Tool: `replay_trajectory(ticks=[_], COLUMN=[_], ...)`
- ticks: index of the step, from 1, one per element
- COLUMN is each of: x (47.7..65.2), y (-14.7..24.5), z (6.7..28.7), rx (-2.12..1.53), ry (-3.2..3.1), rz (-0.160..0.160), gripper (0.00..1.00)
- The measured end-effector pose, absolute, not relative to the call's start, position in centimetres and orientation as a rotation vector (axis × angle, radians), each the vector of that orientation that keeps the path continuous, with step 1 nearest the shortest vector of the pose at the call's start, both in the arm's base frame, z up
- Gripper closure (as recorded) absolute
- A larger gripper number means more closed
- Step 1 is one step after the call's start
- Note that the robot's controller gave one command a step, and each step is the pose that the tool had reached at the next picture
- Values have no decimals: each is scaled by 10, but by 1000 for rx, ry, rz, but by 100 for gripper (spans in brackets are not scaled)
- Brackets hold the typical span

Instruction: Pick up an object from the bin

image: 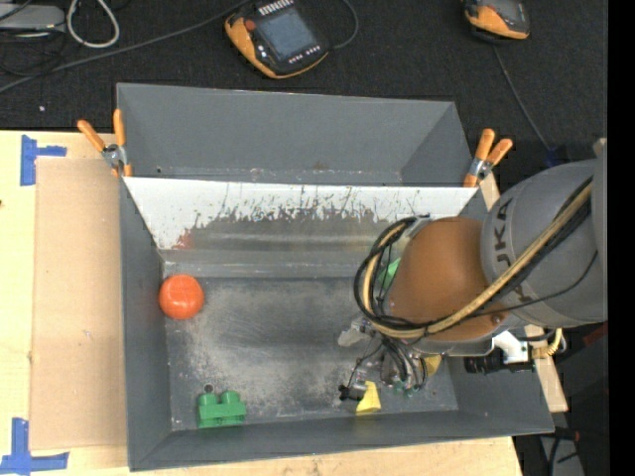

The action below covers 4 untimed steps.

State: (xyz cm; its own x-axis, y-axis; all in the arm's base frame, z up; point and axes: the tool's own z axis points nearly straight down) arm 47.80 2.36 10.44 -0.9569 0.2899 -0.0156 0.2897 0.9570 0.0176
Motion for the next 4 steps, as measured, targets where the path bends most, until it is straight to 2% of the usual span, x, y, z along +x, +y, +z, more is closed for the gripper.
replay_trajectory(ticks=[1,2,3,4], x=[478,509,515,527], y=[-36,-118,-134,-137], z=[84,81,74,133], rx=[213,6,-248,-130], ry=[3115,3114,3106,3121], rz=[23,21,24,28], gripper=[0,0,0,0])
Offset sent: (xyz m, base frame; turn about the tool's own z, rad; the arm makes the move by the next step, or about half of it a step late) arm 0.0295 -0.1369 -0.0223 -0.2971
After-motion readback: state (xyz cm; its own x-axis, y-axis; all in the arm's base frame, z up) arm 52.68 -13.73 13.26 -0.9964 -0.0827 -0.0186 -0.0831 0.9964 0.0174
